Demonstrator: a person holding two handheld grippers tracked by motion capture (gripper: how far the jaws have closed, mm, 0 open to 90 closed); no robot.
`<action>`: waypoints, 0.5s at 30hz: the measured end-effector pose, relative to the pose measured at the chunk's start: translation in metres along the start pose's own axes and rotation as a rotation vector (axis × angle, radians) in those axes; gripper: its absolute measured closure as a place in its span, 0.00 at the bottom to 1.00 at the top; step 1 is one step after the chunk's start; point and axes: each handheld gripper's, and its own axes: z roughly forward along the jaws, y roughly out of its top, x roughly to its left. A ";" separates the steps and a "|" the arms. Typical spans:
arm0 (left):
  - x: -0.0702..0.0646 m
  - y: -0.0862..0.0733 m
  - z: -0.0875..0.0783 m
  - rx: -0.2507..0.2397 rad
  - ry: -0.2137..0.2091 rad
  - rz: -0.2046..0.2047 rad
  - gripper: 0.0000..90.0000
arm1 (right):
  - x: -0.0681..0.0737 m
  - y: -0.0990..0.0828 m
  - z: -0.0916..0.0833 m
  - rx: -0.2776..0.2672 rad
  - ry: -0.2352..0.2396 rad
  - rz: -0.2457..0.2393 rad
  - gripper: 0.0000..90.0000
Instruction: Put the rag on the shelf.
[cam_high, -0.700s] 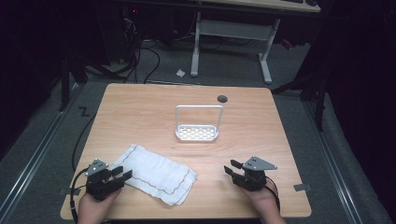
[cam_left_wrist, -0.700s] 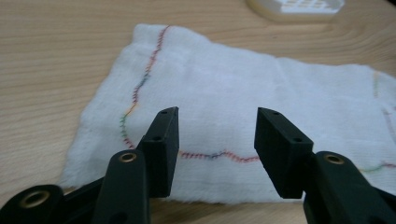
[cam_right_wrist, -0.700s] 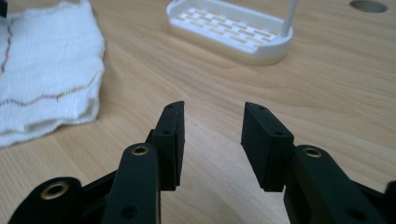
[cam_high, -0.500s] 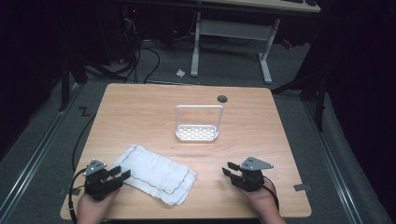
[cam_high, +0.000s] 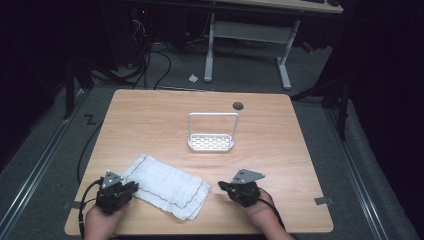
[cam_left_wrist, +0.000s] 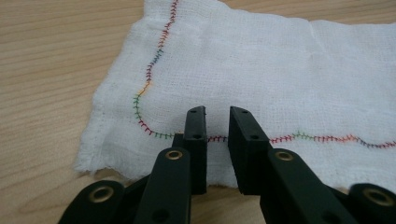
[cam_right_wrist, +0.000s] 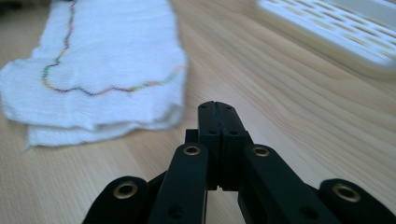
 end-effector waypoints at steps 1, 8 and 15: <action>0.001 0.003 0.003 0.005 0.000 0.008 0.87 | 0.003 0.004 0.005 0.010 0.000 -0.023 1.00; 0.010 0.024 0.021 0.023 0.031 0.011 0.87 | 0.017 0.014 0.047 0.080 0.031 -0.041 1.00; 0.013 0.030 0.030 -0.010 0.037 -0.056 0.86 | 0.035 -0.001 0.028 0.085 0.077 -0.057 1.00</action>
